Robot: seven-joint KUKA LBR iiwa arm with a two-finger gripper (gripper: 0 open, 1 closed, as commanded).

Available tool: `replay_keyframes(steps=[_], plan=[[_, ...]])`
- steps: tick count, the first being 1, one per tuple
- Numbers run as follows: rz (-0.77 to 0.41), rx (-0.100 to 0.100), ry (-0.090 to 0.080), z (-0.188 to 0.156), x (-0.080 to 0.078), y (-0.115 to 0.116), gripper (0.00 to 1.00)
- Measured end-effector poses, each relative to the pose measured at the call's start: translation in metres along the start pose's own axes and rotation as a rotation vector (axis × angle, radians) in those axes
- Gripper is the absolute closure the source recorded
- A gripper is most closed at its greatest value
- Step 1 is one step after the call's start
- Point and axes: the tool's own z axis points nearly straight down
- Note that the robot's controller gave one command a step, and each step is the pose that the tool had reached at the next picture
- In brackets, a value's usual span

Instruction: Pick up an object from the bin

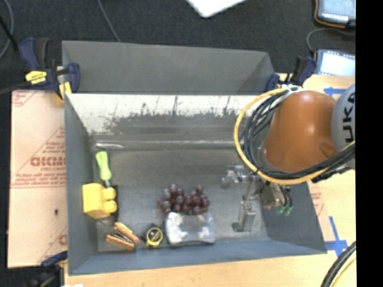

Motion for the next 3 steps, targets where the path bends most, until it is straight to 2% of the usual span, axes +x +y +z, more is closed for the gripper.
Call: replay_keyframes(steps=[1,2,3], plan=[[-0.001,0.001,-0.008,-0.004,-0.002,0.0,0.0],[-0.033,0.002,-0.013,0.026,-0.046,0.041,0.0],[-0.201,-0.002,-0.012,0.061,-0.077,0.059,0.0]])
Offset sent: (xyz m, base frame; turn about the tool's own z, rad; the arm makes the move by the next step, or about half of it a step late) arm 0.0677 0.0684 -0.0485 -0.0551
